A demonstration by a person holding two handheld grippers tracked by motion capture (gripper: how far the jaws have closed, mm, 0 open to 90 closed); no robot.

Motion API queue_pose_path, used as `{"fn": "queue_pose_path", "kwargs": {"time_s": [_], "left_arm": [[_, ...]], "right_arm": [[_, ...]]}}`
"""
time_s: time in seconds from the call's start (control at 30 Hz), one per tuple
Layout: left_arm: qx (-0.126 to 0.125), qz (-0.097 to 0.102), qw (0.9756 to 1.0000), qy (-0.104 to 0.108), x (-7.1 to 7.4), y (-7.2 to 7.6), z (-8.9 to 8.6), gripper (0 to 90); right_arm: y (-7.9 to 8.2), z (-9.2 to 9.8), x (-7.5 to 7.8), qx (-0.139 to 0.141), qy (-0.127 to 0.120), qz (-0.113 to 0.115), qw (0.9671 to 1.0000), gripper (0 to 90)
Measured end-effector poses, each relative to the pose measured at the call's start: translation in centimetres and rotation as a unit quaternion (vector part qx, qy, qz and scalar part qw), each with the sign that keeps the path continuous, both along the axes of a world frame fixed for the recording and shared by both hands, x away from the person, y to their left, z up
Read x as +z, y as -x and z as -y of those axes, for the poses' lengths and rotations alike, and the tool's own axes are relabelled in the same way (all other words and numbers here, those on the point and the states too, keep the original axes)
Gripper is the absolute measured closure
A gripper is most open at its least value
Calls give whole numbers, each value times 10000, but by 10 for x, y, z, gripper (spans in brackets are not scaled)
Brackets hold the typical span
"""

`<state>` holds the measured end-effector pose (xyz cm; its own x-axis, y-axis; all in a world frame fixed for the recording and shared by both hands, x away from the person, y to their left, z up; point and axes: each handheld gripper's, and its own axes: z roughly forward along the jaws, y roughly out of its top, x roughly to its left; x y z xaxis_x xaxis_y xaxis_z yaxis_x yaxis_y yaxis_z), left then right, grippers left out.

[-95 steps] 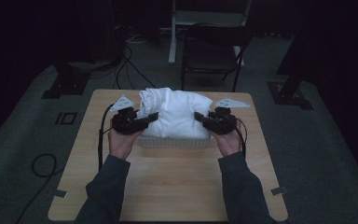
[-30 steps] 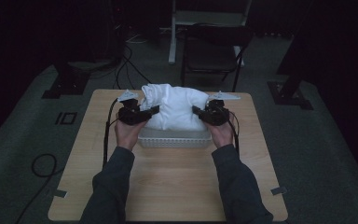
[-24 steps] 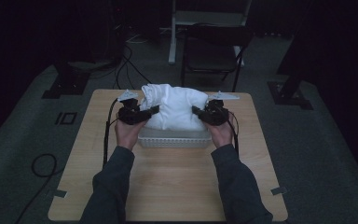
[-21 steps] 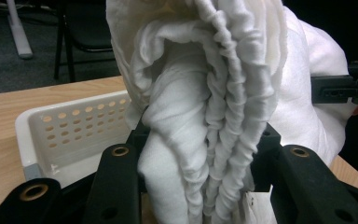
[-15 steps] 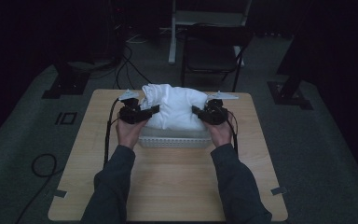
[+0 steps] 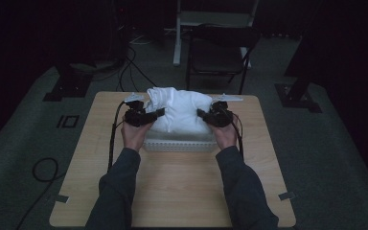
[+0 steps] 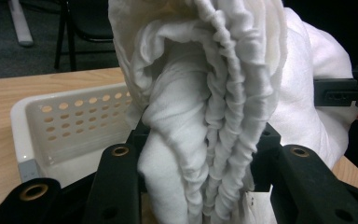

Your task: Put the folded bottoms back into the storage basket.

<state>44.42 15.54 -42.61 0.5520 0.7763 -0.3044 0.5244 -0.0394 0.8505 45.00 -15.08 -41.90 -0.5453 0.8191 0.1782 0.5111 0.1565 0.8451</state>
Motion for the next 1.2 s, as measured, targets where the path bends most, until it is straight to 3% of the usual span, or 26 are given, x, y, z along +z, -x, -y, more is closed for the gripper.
{"fn": "queue_pose_path", "kwargs": {"time_s": [1.2], "left_arm": [[167,-335,9992,-124,-21,-16,4,577]], "right_arm": [[-16,-5,-17,-94,206,-271,9994,699]]}}
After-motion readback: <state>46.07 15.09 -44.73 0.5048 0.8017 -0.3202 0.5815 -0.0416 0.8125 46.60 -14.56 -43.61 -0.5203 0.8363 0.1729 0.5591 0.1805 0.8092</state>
